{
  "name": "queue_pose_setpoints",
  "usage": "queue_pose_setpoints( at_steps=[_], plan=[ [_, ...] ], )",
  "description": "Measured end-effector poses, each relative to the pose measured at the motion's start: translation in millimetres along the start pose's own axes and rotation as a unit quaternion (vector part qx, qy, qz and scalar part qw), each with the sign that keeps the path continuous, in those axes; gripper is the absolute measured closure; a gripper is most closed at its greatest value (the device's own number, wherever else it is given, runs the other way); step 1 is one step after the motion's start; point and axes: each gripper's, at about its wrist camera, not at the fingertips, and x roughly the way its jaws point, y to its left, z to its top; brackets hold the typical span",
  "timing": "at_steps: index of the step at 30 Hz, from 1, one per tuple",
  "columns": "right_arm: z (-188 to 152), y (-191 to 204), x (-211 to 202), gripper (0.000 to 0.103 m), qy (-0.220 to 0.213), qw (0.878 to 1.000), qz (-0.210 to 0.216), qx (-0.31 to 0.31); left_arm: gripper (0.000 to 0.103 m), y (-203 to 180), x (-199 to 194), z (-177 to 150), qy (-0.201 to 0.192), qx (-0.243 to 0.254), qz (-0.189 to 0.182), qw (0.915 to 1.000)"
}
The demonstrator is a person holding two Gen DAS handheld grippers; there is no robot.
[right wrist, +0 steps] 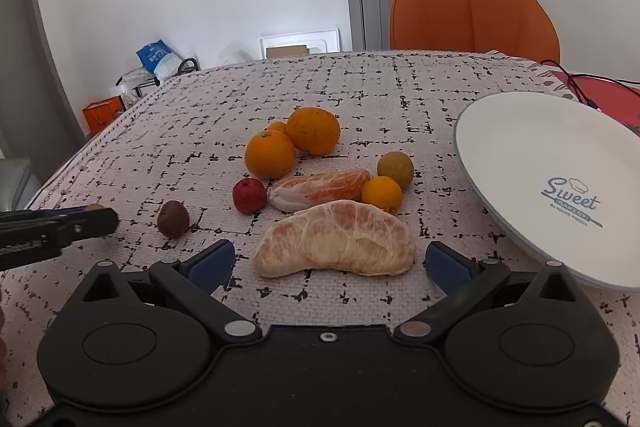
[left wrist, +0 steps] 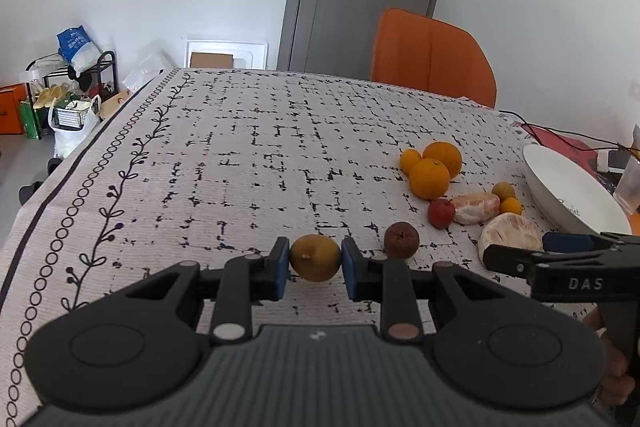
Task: Organize fruits
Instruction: 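Grasp the yellow round fruit with left tool while right tool grasps the pink pomelo segment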
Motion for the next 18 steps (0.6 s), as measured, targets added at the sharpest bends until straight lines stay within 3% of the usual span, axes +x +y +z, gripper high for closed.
queue_pose_setpoints(
  at_steps=[5,7,8,18],
  plan=[
    [1.3,3.4,5.8,0.000,0.000,1.000,-0.006,-0.002,0.077,2.0,-3.4,1.9,-0.006,0.001,0.000,1.0000],
    [0.8,3.7,5.6,0.006,-0.003,1.000,-0.003,-0.001,0.077,2.8,-6.6,3.8,-0.010,0.002,0.000,0.9999],
    [0.4,5.4,5.0,0.017,-0.005,1.000,-0.012,-0.007,0.077,2.5,-8.2,4.8,-0.013,0.003,0.000,0.9999],
    [3.0,2.2,-19.7,0.018,-0.027,0.999,0.016,-0.007,0.077,-12.0,-13.8,12.5,-0.028,0.013,-0.020,0.9993]
  ],
)
